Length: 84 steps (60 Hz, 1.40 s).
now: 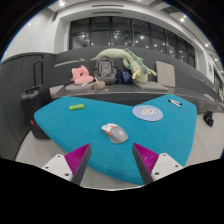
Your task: Arrange mouse
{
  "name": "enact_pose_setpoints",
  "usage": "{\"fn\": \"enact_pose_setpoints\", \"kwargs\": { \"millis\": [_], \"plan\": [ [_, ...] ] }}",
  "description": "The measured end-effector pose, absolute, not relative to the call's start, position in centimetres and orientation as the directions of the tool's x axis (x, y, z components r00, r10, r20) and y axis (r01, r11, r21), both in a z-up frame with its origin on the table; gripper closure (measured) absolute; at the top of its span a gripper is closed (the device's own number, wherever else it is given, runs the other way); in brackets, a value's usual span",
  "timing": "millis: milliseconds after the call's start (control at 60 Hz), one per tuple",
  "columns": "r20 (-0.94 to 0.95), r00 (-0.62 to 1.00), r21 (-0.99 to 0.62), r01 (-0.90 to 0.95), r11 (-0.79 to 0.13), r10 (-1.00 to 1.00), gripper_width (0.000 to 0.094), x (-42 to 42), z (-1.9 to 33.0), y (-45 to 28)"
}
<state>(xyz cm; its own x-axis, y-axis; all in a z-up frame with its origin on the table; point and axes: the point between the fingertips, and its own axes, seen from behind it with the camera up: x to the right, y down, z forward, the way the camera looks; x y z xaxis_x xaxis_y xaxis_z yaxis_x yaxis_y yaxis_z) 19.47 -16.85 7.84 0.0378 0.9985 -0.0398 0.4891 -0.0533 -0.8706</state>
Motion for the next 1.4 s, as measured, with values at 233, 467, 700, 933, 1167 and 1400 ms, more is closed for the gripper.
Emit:
{"fn": "enact_pose_setpoints", "kwargs": {
  "millis": [233, 467, 700, 933, 1167, 1400],
  "plan": [
    [-0.017, 0.053, -0.868, 0.494, -0.042, 0.998, 0.0087, 13.4, 3.7, -15.4],
    [0.031, 0.056, -0.859, 0.513, -0.002, 0.998, 0.0089, 7.7, 0.7, -14.9],
    [-0.01, 0.092, -0.821, 0.568, -0.06, 0.996, 0.008, 3.3, -1.8, -13.7],
    [-0.026, 0.14, -0.8, 0.591, -0.105, 0.99, 0.0094, 0.2, -2.0, -12.5],
    [-0.001, 0.124, -0.794, 0.604, -0.076, 0.992, 0.0495, -1.0, -2.2, -12.9],
    [-0.07, 0.163, -0.859, 0.492, -0.143, 0.984, 0.0574, -1.0, 3.8, -11.0]
  ]
}}
